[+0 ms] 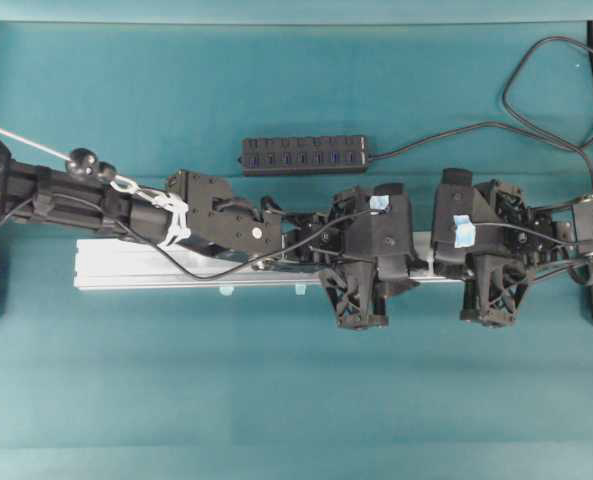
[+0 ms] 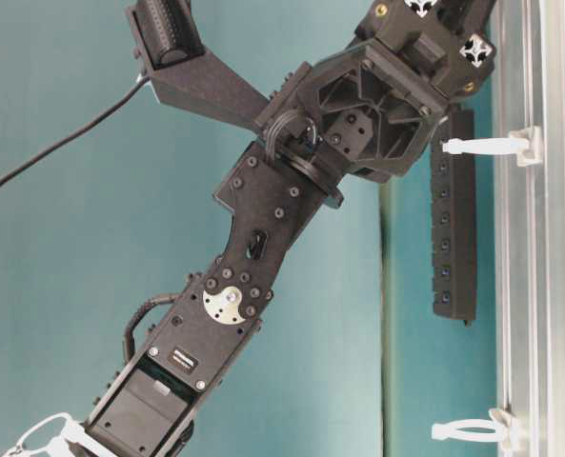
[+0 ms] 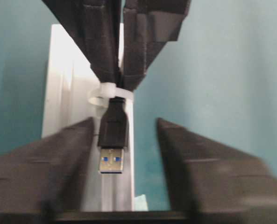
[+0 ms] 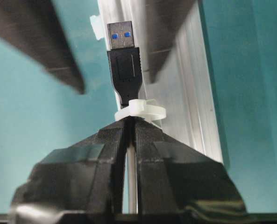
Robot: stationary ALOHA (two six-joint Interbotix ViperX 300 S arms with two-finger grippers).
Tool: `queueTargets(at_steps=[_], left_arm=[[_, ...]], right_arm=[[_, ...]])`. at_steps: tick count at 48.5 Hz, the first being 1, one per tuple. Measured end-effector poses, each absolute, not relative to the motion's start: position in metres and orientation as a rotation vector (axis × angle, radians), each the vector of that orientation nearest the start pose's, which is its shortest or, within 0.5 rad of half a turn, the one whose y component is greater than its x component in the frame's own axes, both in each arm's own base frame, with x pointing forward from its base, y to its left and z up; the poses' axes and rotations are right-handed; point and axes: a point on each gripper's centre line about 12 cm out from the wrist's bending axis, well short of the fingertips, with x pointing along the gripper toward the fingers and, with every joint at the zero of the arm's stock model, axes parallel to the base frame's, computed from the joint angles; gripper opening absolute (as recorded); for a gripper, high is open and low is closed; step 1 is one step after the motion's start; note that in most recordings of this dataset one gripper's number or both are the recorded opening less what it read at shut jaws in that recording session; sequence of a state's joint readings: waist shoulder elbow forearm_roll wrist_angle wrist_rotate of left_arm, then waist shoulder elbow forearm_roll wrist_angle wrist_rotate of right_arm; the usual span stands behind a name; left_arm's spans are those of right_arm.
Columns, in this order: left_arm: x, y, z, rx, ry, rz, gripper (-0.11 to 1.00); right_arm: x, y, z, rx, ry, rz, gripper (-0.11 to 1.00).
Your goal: Pass the USB cable through three rings with both arms.
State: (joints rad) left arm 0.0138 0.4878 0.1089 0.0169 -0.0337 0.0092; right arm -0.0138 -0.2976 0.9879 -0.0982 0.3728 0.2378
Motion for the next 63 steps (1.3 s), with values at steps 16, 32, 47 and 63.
queueTargets(at_steps=[16, 32, 47, 63], left_arm=[[0.541, 0.009, 0.132, 0.023, 0.565, 0.008, 0.23], [0.541, 0.009, 0.133, 0.022, 0.563, 0.008, 0.22], [0.538, 0.008, 0.129, 0.036, 0.600, 0.003, 0.23], [0.529, 0.009, 0.132, 0.035, 0.620, 0.004, 0.23]], right_arm=[[0.258, -0.008, 0.137, 0.121, 1.058, -0.122, -0.08], [0.257, -0.008, 0.137, 0.119, 1.068, -0.123, -0.07], [0.247, -0.008, 0.134, 0.121, 1.094, -0.130, 0.41], [0.241, -0.013, 0.148, 0.179, 0.998, -0.164, 0.72]])
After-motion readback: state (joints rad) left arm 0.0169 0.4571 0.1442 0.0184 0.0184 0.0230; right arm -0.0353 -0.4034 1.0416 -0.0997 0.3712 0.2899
